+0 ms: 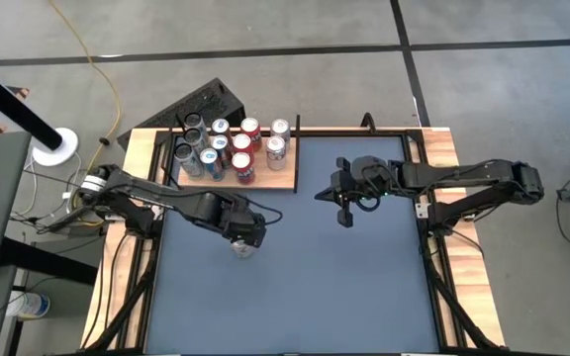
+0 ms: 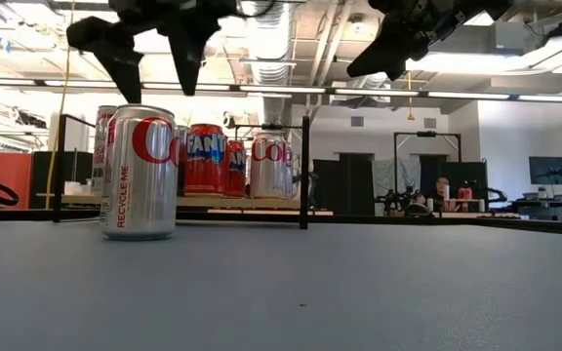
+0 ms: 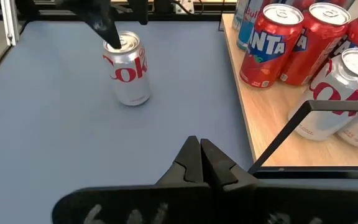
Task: Place canned beverage on shelf
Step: Put the silver soda can on the shelf aligned with the other silver soda cans, then adjust the blue cans on the shelf
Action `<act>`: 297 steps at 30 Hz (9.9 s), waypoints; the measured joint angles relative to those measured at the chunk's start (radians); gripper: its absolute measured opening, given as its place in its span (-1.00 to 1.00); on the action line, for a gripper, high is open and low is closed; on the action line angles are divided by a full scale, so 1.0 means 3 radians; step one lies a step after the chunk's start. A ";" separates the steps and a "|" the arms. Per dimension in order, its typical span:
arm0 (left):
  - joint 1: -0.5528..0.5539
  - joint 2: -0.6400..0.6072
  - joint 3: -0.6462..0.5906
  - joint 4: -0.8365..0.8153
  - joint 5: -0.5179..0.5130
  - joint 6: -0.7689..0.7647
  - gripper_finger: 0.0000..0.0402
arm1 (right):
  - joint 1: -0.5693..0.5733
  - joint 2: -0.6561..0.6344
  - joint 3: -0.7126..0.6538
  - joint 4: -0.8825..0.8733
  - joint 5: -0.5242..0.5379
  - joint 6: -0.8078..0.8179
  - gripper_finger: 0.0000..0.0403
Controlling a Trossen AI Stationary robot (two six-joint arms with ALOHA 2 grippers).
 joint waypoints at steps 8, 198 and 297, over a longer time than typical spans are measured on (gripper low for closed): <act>-0.0018 0.0284 -0.0001 0.0017 -0.0093 0.0086 0.69 | -0.0001 0.0000 0.0000 -0.0053 -0.0003 -0.0082 -1.00; 0.1831 0.0517 0.1026 0.0008 0.0369 0.6944 -0.95 | -0.0641 -0.0724 -0.1158 0.0985 -0.0617 0.0191 -1.00; 0.2692 -0.0383 0.0771 -0.0909 0.0310 0.4851 0.05 | -0.0242 0.0755 -0.0198 0.0744 -0.0872 0.0005 -1.00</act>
